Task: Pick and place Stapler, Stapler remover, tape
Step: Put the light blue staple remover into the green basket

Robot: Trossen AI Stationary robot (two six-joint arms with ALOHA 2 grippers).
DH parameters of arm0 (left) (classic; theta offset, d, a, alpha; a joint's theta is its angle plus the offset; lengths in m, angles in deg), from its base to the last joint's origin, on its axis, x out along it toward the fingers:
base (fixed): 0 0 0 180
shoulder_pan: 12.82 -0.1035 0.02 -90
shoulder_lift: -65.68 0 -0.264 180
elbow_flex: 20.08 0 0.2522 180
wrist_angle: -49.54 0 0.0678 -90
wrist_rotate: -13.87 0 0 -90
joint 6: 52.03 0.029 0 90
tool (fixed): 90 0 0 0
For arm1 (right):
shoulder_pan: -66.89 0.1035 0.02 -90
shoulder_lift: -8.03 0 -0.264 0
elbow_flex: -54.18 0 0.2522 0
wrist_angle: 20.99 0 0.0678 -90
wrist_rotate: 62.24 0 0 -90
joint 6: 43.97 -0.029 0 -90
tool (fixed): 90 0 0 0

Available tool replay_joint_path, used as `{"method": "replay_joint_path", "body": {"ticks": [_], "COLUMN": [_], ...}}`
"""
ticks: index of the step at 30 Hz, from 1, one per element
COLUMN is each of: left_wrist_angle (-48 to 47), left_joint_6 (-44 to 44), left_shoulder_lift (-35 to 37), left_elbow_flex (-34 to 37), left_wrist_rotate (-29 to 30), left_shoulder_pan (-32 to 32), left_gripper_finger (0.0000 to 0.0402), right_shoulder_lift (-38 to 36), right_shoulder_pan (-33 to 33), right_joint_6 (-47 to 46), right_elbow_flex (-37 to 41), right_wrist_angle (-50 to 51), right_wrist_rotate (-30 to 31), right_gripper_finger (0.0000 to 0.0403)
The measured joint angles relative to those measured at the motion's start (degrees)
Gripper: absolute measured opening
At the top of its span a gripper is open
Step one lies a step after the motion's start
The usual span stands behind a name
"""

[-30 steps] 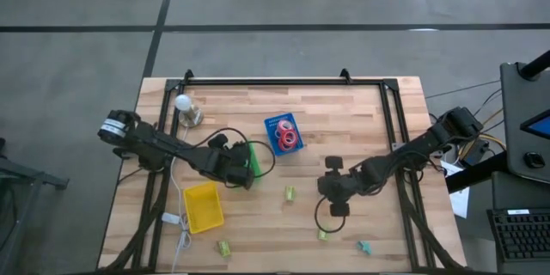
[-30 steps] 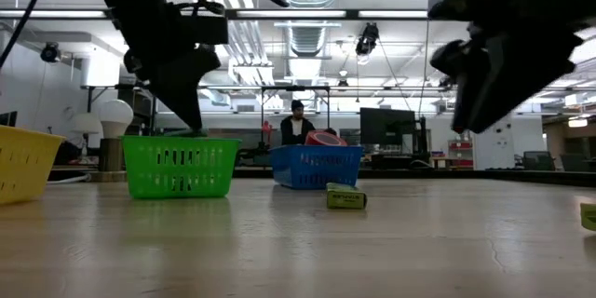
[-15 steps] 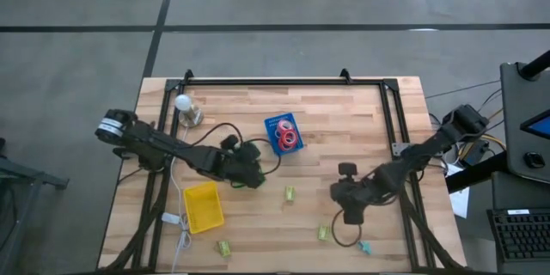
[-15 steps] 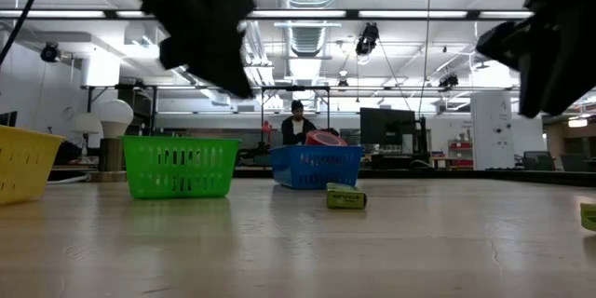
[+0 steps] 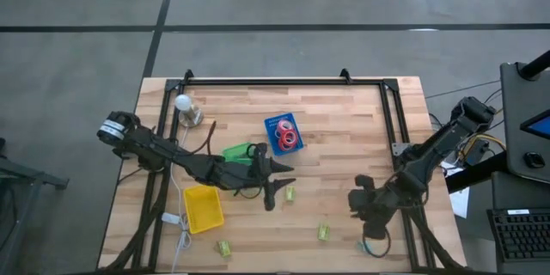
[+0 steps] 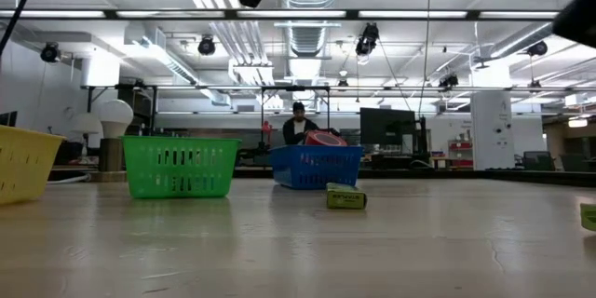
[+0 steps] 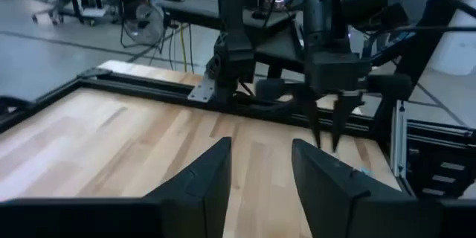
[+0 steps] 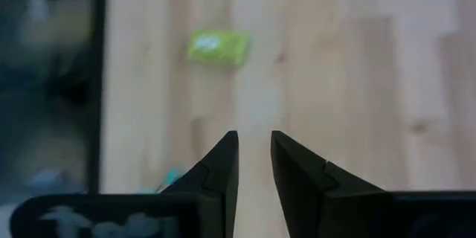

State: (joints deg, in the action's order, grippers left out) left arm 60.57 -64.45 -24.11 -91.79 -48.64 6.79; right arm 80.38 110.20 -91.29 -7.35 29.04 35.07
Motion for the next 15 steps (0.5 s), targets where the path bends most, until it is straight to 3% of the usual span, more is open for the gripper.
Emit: {"method": "replay_joint_path", "body": {"ticks": [3, 9, 15], "left_wrist_angle": [2.60, 5.87, 8.78], "left_joint_6": [0.30, 0.33, -0.94], "left_shoulder_lift": [-1.37, -4.72, -7.09], "left_elbow_flex": [0.00, 0.00, 0.02], "left_wrist_rotate": [0.02, -0.21, -0.70], "left_shoulder_pan": [-0.09, -0.04, -0.08], "left_gripper_finger": [0.0145, 0.0147, 0.0147], "right_shoulder_lift": [-0.82, -2.54, -2.38], "right_shoulder_pan": [1.29, 2.23, 2.19], "right_joint_6": [-1.83, -15.00, -20.89], "right_elbow_flex": [0.56, 3.85, 10.20], "right_wrist_angle": [-0.12, -2.14, -13.79], "right_wrist_rotate": [-4.86, -16.02, -25.72], "right_gripper_finger": [0.0081, 0.0080, 0.0084]}}
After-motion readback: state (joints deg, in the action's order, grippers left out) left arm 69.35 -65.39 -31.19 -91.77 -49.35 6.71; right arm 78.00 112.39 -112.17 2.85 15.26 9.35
